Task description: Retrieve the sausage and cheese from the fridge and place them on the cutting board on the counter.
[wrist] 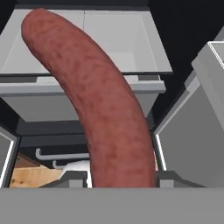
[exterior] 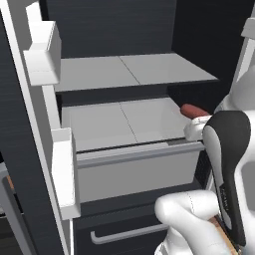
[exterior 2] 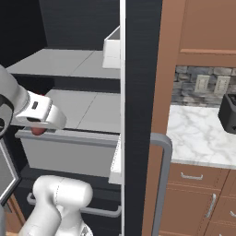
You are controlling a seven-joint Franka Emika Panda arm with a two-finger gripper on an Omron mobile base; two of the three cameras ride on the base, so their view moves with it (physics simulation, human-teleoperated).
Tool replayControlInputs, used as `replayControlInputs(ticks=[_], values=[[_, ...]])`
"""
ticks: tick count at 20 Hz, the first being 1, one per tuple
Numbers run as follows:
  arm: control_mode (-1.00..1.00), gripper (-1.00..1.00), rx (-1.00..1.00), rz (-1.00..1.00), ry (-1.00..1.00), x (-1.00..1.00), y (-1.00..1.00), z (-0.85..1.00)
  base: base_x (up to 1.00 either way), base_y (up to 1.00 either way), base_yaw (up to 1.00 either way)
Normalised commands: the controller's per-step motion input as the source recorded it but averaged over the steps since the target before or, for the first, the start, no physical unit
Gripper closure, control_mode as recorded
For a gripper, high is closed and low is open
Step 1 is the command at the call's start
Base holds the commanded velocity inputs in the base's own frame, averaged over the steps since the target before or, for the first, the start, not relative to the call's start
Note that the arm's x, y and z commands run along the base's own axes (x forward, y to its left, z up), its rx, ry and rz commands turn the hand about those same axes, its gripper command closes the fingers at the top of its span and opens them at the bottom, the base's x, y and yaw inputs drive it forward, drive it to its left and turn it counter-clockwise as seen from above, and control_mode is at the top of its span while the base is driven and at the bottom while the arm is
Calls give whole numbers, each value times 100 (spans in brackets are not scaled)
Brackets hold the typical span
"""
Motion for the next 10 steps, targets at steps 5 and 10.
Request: replayControlInputs(ticks=[5, 10], values=[[100, 100, 0, 0, 0, 0, 0, 0, -80, 0, -3], [100, 100, 0, 0, 0, 0, 0, 0, -100, -1, -36]])
